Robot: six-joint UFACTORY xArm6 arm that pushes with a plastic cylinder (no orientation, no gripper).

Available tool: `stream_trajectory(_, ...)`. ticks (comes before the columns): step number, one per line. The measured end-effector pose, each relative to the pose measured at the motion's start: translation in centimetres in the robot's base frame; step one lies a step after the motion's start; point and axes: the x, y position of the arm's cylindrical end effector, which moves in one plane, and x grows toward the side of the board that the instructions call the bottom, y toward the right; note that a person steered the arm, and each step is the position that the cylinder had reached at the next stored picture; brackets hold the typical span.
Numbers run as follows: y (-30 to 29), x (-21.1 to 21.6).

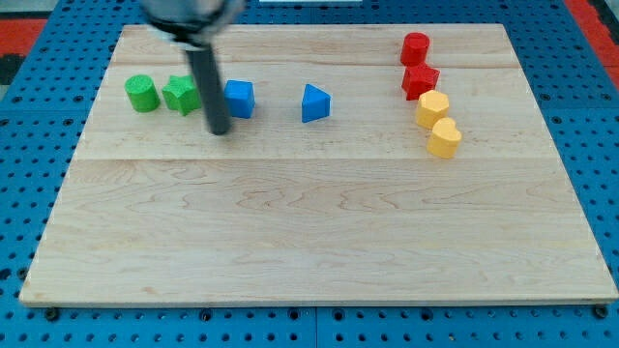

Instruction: Slide the red circle towards the left side of the board

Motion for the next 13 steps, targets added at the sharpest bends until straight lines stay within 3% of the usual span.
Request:
stream_trajectory(2,20.4,5.9)
stream_trajectory(3,23.4,6.1)
stream_trajectory(4,28.8,-2.9)
stream_trajectory(5,27.2,-13.7)
stream_trajectory(6,24.1,-17.5)
stream_trajectory(13,20.3,-15.0)
